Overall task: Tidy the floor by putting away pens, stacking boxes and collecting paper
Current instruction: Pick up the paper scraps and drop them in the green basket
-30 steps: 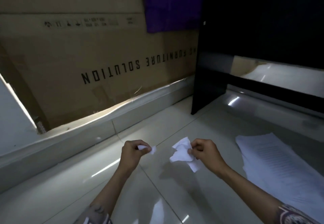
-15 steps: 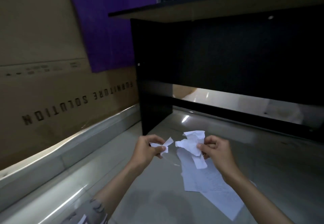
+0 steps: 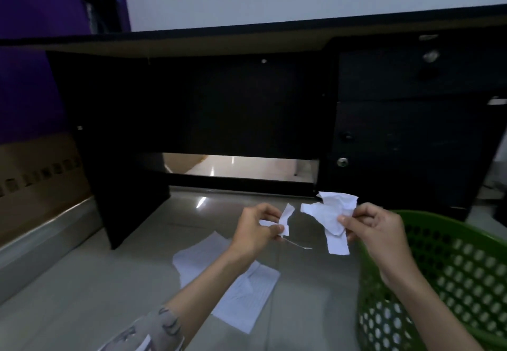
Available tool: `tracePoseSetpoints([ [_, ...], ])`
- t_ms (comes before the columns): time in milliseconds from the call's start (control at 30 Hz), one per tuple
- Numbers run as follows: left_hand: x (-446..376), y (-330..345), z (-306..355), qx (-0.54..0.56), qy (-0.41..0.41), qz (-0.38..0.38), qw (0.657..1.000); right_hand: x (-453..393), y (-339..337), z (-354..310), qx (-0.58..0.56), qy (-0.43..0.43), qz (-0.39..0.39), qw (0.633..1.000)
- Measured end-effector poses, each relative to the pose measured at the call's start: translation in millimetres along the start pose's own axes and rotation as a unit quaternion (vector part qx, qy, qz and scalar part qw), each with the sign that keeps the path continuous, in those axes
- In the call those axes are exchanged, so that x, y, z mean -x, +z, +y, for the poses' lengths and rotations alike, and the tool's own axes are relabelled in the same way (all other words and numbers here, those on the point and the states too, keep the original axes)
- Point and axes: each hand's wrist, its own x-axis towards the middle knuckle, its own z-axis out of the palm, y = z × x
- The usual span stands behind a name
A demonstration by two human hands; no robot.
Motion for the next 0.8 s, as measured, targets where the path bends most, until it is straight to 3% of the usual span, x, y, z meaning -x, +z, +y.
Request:
tracePoseSetpoints([
  [400, -24.9, 181.7, 19.9, 0.030, -0.018, -0.111, 0.993, 2.2, -143.9, 44.1, 0.126, 0.058, 0.164, 0.977],
  [567, -31.6, 195.2, 18.1, -0.004, -0.039, -0.198, 0.979, 3.7, -163.9, 73.2, 0.231, 0.101, 0.160, 0.954],
  [800, -49.8, 179.9, 12.2, 0.020, -0.026, -0.148, 0.988, 3.5, -165.3, 89.6, 0.262, 0.149, 0.103, 0.948],
])
